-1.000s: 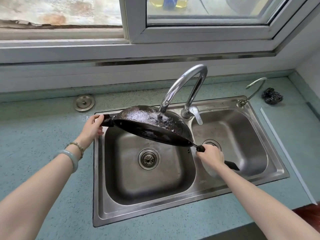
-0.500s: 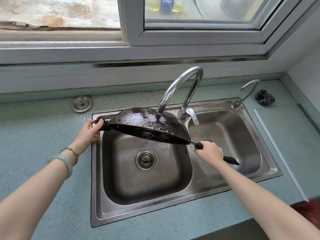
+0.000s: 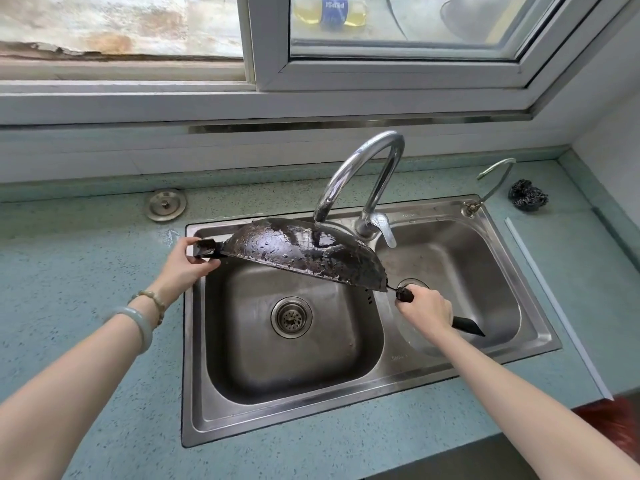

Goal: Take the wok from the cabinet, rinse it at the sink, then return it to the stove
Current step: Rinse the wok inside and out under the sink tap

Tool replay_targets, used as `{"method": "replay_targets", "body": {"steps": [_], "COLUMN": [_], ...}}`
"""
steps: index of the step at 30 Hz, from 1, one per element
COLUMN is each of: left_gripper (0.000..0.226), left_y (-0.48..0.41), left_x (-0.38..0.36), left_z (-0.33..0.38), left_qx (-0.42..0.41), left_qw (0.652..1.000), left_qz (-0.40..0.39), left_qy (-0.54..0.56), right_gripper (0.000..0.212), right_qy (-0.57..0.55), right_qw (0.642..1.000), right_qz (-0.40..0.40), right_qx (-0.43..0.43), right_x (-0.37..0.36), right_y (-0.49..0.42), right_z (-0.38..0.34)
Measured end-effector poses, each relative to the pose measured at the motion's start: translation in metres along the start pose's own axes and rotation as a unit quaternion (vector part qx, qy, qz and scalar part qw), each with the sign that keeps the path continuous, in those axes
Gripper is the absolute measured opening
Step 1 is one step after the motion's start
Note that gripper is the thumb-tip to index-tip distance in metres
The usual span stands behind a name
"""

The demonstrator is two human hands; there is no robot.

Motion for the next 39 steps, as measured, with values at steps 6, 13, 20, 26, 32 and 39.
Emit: {"method": "replay_targets", "body": {"steps": [6, 13, 20, 26, 32, 39], "left_gripper": [0.051, 0.059, 0.065, 0.054, 0.048, 0.035], "left_y": [0.008, 0.021, 0.034, 0.044, 0.048, 0.045], "left_x": [0.003, -0.001, -0.004, 0.001, 0.016, 0.026], "left_z": [-0.012, -0.035, -0.03, -0.035, -0.044, -0.029], "left_qx": [0.008, 0.015, -0.018, -0.039, -0.036, -0.075], "left_qw": [1.0, 1.0, 0.999, 0.998, 0.996, 0.98], "left_qz": [0.003, 0.003, 0.035, 0.037, 0.063, 0.071], "left_qy": [0.002, 0.006, 0.016, -0.012, -0.054, -0.169], "right_gripper": [0.018, 0.012, 0.007, 0.005, 0.026, 0.016], "right_qy": [-0.008, -0.036, -0.068, -0.061, -0.045, -0.018], "right_qw": [0.999, 0.994, 0.984, 0.991, 0.999, 0.993], "right_qz": [0.04, 0.099, 0.153, 0.108, 0.019, -0.116], "right_qx": [0.009, 0.029, 0.062, 0.053, 0.02, -0.003], "right_x": [0.001, 0.007, 0.007, 0.005, -0.002, -0.01], "right_y": [0.006, 0.011, 0.019, 0.033, 0.041, 0.052], "right_z": [-0.002, 0.0, 0.003, 0.008, 0.015, 0.019]}}
Point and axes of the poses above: each hand's wrist, its own y-axis away from the middle knuckle, its own x-axis out of the back of the hand, z = x × y, the point moved 3 cm from there along -y, towards the middle knuckle, and after that the axes turned 4 degrees about -z, right-handed, at the moved point
